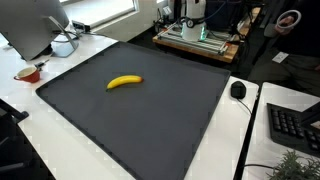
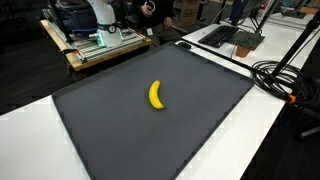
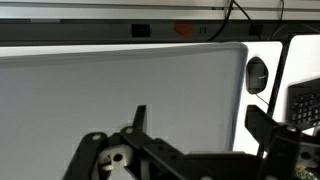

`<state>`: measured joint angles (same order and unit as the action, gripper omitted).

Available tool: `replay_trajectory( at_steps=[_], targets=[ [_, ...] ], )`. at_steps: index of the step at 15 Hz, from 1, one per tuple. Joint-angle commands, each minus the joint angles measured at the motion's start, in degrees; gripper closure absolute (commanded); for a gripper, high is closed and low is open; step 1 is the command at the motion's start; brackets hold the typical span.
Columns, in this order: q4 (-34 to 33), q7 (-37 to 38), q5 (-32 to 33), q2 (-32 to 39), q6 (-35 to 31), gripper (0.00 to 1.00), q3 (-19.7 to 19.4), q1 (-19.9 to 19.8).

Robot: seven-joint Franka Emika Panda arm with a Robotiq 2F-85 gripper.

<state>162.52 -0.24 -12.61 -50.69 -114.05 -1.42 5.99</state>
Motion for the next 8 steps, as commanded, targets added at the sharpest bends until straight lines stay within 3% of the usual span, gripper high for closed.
replay_trajectory(
  at_steps=[1, 5, 8],
  targets=[
    [-0.13, -0.38, -0.4, 0.02, 0.25, 0.0, 0.5, -0.58],
    [-0.13, -0.44, 0.11, -0.06, -0.17, 0.0, 0.97, -0.58],
    [-1.57, -0.09, 4.59, 0.72, -0.9, 0.0, 4.54, -1.1]
  ],
)
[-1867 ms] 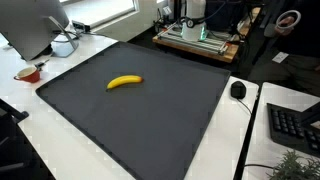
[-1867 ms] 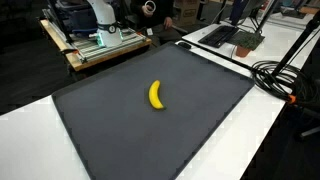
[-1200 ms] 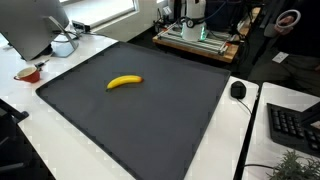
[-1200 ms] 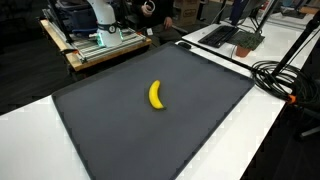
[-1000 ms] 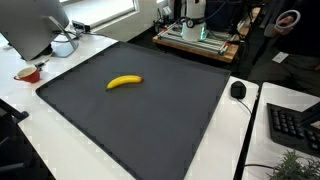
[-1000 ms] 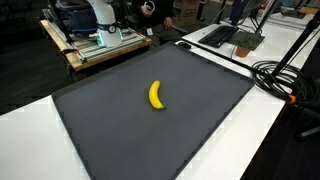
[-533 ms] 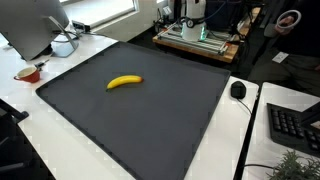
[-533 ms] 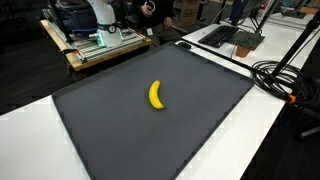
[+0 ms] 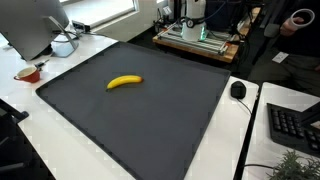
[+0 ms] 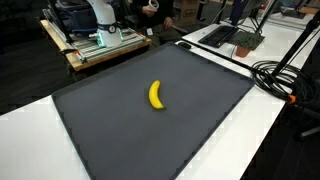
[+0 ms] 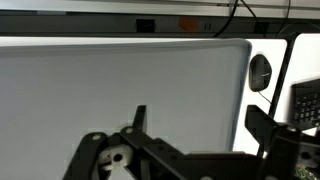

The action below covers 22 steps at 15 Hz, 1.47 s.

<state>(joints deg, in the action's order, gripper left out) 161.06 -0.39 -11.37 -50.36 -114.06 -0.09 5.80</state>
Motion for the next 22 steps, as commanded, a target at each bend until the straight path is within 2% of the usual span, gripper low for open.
replay_trajectory(
  at_steps=[1, 5, 12, 17, 22],
  targets=[
    [-0.62, 0.19, 5.14, 0.87, -0.95, 0.0, 4.41, -1.03],
    [-2.12, 0.01, 13.68, 4.79, -0.86, 0.0, 9.44, -0.26],
    [-7.64, 0.3, 26.94, 17.11, 0.71, 0.0, 17.34, 1.89],
    [-12.14, 0.26, 37.41, 27.04, 2.63, 0.0, 21.14, 3.68],
    [-17.66, -0.73, 47.96, 38.08, 6.64, 0.0, 23.24, 5.64]
  ],
)
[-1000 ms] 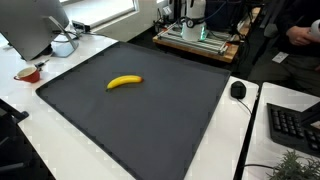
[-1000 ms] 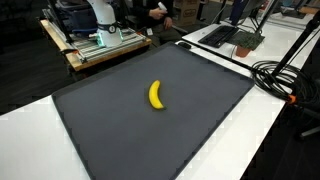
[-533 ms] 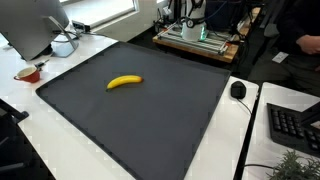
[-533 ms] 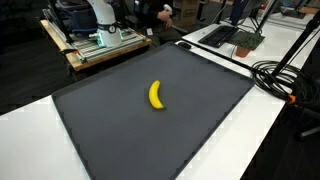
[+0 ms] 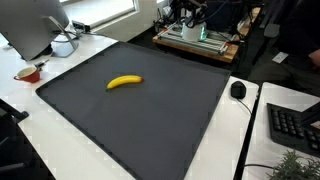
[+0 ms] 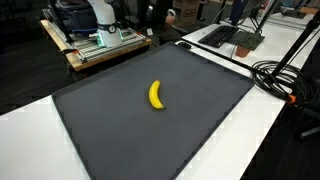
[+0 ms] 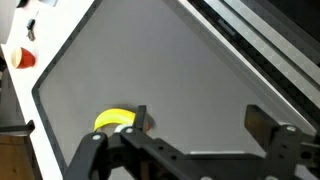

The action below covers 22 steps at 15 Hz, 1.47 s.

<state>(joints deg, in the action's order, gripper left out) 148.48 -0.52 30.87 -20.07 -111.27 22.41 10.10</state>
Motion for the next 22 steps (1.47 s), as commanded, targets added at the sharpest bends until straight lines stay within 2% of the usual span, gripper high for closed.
replay_trajectory(
  at_steps=[1, 5, 6, 7, 13, 16, 22],
  targets=[
    [-6.24, -0.99, 7.81, 10.06, 4.74, 0.0, 0.78, 1.94],
    [-10.74, -4.58, 14.7, 18.9, 6.84, 0.0, -0.03, 4.53],
    [-11.8, -3.87, 14.07, 20.08, 6.73, 0.0, -0.42, 4.92],
    [-8.25, -2.49, 12.61, 16.04, 4.64, 0.0, -1.1, 5.18],
    [-9.07, -2.24, 12.64, 17.43, 4.62, 0.0, -1.7, 5.6],
    [-11.27, -2.14, 19.98, 24.02, 6.69, 0.0, -1.66, 5.94],
    [-19.25, -8.8, 33.79, 38.48, 12.18, 0.0, -3.69, 6.87]
  ],
)
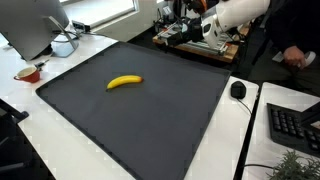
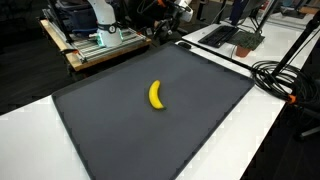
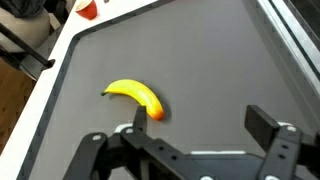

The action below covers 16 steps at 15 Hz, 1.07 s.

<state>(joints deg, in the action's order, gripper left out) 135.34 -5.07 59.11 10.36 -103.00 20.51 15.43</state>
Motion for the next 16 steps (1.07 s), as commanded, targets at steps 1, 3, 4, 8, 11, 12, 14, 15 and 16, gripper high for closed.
replay_trajectory(
  at_steps=[1, 3, 4, 8, 11, 12, 14, 15, 16],
  targets=[
    [-7.53, -5.81, 7.15, 10.12, 4.51, 0.0, -2.24, 1.62],
    [-10.23, -8.7, 9.55, 13.83, 4.84, 0.0, -3.2, 1.36],
    [-11.13, -10.12, 9.68, 15.05, 3.68, 0.0, -3.49, 0.81],
    [-9.94, -18.15, 8.97, 16.11, -1.11, 0.0, -3.86, -1.59],
    [-10.29, -17.05, 8.17, 16.6, -0.94, 0.0, -4.11, -1.13],
    [-10.16, -17.68, 8.16, 16.59, -1.36, 0.0, -4.15, -1.42],
    [-10.1, -18.19, 8.15, 16.59, -1.6, 0.0, -4.16, -1.54],
    [-10.1, -18.23, 8.15, 16.59, -1.61, 0.0, -4.15, -1.53],
    [-9.62, -17.04, 11.16, 16.87, -2.84, 0.0, -4.73, -1.43]
  ],
)
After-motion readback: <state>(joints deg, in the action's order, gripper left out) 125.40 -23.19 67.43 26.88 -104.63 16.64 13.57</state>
